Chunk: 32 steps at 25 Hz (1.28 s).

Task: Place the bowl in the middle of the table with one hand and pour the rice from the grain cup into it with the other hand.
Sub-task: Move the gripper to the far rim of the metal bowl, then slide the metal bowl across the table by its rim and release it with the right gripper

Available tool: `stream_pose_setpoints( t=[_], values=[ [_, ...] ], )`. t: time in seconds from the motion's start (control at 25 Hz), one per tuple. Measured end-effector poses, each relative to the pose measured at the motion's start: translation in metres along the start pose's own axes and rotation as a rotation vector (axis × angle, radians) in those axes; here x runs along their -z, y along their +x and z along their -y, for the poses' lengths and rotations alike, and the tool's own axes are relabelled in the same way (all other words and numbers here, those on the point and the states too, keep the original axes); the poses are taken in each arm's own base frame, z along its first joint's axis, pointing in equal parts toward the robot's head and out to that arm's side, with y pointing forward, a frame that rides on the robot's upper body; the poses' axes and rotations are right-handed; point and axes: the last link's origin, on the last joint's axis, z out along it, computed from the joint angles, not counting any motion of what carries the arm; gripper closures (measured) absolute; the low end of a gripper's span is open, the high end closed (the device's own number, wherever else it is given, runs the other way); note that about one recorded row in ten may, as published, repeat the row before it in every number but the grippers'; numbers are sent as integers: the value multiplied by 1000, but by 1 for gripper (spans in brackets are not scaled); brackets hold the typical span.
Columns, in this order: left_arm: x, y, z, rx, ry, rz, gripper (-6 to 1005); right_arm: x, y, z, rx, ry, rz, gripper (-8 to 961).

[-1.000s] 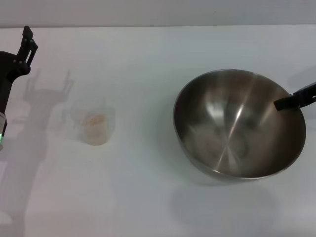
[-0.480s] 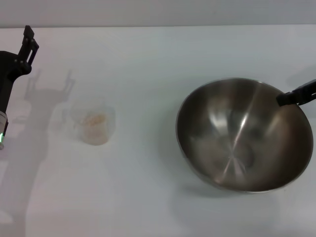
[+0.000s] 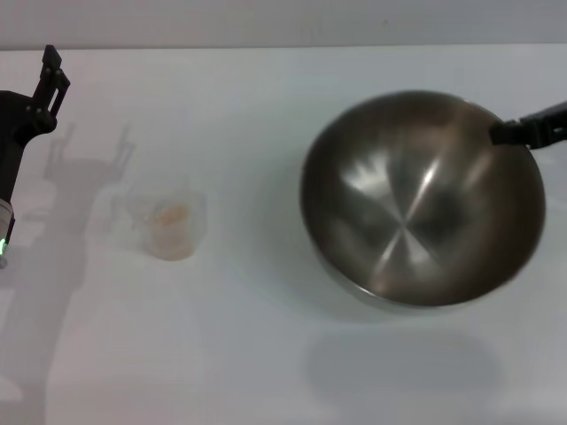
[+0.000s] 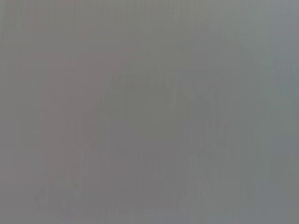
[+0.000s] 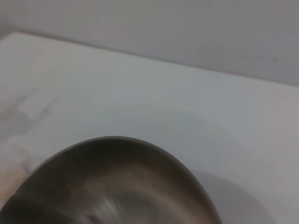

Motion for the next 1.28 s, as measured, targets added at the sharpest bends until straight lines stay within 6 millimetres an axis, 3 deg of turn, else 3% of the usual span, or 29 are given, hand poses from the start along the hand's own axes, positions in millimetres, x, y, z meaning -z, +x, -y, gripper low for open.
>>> stream_pose_setpoints(
  t=[0.24,0.56,1.28],
  values=[
    [-1,0,0,0,-2,-2,249,-13,-12,-15,13,-48,37,920],
    [-2,0,-1,0,-3,-1,252,-45,-26,-38,21,-134,-26,895],
    [-2,0,-1,0,-3,0,258,-68,-14,-35,-17,-126,-117,840]
  ],
)
